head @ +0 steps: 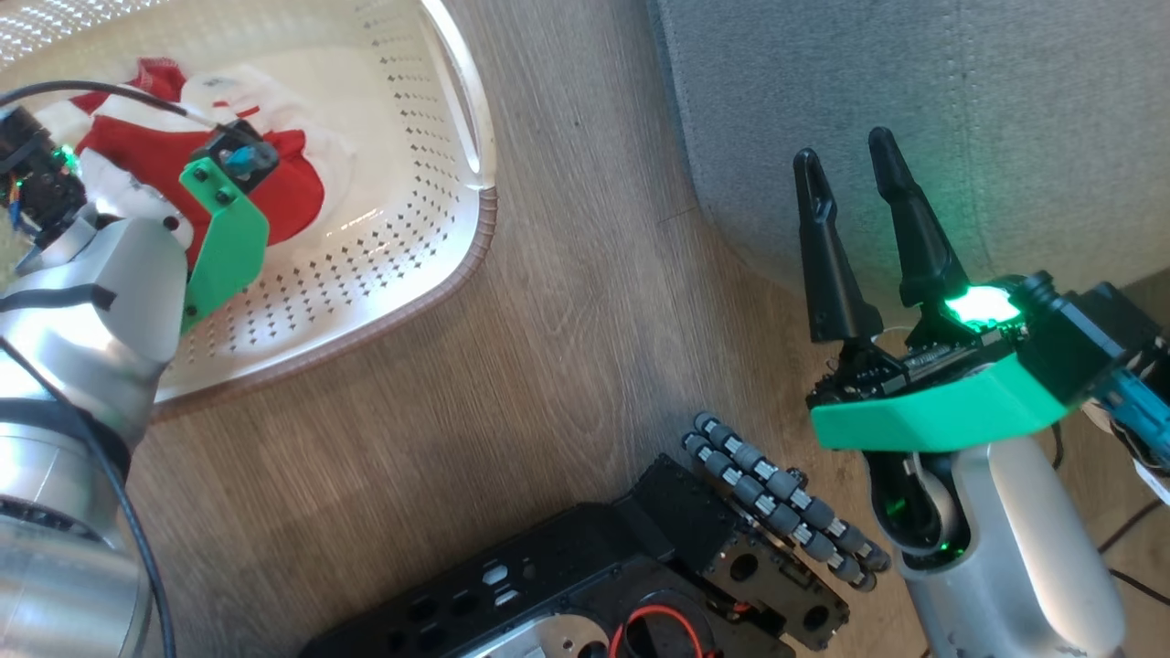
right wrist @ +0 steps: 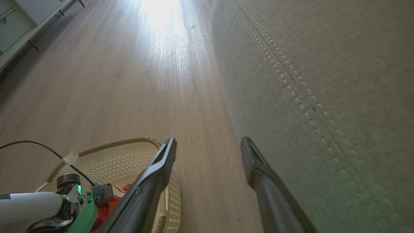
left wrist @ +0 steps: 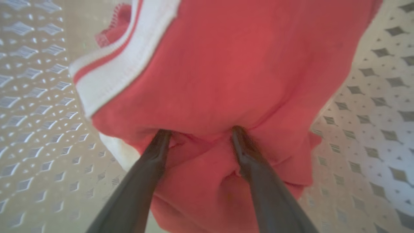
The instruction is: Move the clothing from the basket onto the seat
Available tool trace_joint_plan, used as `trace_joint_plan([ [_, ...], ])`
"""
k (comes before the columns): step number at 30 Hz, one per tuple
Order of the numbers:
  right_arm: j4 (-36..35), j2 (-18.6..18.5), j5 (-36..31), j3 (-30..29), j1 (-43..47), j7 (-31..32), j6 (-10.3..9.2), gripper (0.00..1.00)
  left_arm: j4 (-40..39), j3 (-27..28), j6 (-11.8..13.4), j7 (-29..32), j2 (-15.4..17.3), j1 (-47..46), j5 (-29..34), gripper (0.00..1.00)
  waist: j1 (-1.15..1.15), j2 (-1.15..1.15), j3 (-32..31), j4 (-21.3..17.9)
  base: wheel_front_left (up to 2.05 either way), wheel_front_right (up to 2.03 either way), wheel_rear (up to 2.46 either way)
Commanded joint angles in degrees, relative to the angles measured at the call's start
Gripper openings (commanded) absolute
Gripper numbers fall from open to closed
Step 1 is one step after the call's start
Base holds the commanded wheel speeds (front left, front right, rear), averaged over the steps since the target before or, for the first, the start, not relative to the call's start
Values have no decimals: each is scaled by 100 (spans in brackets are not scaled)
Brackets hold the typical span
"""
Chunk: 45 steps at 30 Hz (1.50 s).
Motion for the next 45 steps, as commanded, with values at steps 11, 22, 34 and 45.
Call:
trace_joint_plan([
  [11,-277,5,-107,60,386,-37,-1,100,-43,-35,-20,321,9,-10,-95,45,0,0,109,45,0,0,0],
  [22,-229,5,-152,63,173,-37,-1,100,-42,53,95,124,76,-45,-357,0,0,0,39,22,0,0,0],
  [34,-80,5,-343,54,-233,-37,-1,100,-113,481,521,-1175,-52,154,-1012,0,0,0,-569,16,0,0,0],
  [45,171,5,-910,-86,-201,-37,-1,100,-105,863,790,-2581,-702,590,-1662,0,0,0,-1840,561,0,0,0],
])
